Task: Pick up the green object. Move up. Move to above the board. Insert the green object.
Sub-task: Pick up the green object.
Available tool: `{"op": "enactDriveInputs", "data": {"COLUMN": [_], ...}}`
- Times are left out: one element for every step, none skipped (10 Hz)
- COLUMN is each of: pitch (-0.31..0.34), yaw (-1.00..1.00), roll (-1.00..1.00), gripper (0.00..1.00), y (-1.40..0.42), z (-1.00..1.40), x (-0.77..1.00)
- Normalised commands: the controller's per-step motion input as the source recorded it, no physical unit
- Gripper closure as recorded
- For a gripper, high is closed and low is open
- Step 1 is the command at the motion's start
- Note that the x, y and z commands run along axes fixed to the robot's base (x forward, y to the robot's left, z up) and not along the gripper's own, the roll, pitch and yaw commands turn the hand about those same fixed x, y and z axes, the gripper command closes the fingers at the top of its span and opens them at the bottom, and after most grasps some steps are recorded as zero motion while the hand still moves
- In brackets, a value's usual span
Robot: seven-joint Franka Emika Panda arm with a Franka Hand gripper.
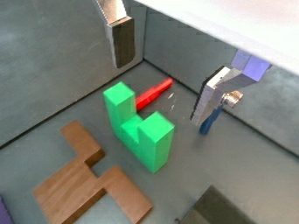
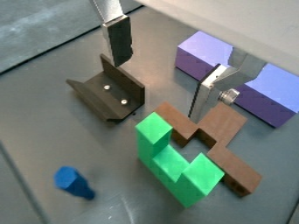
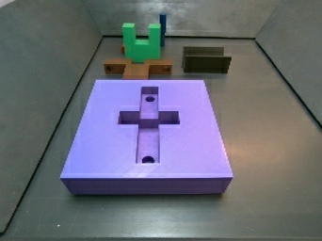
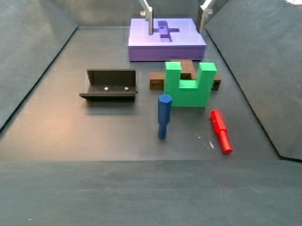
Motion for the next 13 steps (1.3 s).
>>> {"op": "enactDriveInputs", "data": {"pitch": [-0.044,-0.01,-0.02,-0.027,-0.039,-0.031,-0.039,-0.043,-0.076,-0.094,-0.093,-0.086,-0.089], "yaw": [-0.03,0.0,0.0,0.0,0.0,0.0,0.0,0.0,-0.05,-0.07,-0.07,-0.09,-0.09], "roll": [-0.22,-0.24,-0.21,-0.13,-0.14,-0.17,-0.16,-0.14,-0.16,-0.17,-0.17,-0.17,-0.17], "gripper": [0.0,0.0,0.0,0.0,0.0,0.0,0.0,0.0,0.0,0.0,0.0,0.0,0.0], "y": [0.06,0.32,0.26,0.15,0.02,0.0,0.0,0.0,-0.01,0.0,0.0,-0.01,-0.01], "z": [-0.37,-0.38,-0.39,-0.4,-0.27,-0.17,-0.18,-0.24,-0.33,-0.37,-0.37,-0.36,-0.34], "x": [0.16,0.27,0.23,0.13,0.0,0.04,0.02,0.03,0.03,0.0,0.0,0.0,0.0]}}
